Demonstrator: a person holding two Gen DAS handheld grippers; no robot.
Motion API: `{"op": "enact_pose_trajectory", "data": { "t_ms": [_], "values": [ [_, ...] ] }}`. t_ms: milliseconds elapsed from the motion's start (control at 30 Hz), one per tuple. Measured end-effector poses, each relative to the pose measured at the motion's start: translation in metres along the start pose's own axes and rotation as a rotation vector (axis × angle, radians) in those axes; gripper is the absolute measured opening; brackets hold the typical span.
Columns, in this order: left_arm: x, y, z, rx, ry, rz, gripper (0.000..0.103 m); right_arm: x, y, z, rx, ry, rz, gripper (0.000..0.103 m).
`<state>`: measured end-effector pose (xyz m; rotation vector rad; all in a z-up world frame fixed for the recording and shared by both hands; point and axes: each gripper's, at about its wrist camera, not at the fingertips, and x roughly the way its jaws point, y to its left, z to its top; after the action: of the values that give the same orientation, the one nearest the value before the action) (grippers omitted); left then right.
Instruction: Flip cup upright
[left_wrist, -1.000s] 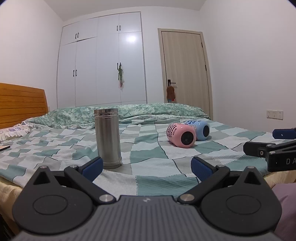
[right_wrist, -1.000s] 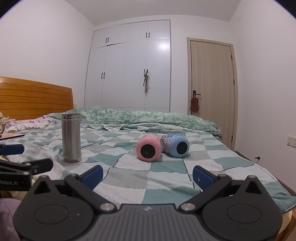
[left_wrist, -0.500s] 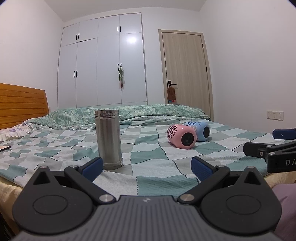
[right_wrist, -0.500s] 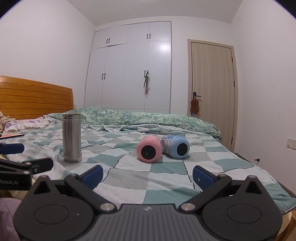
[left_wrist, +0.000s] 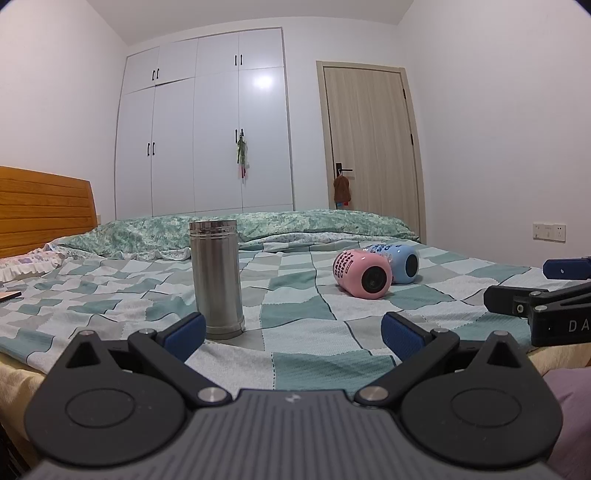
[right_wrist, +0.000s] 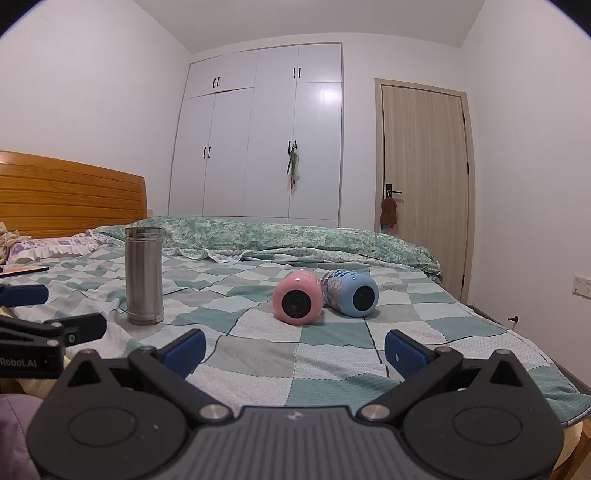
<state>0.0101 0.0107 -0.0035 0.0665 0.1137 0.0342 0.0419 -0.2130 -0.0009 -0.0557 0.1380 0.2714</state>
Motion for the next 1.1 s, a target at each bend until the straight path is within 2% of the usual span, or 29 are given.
{"op": "enact_pose_trajectory", "data": {
  "t_ms": [1100],
  "values": [
    [-0.0003,0.0007,0.0050,-0.014,-0.011,0.000,0.103,-0.0023,0.0010,0.0003,0.003,-0.004,0.002,0.103]
  ]
}}
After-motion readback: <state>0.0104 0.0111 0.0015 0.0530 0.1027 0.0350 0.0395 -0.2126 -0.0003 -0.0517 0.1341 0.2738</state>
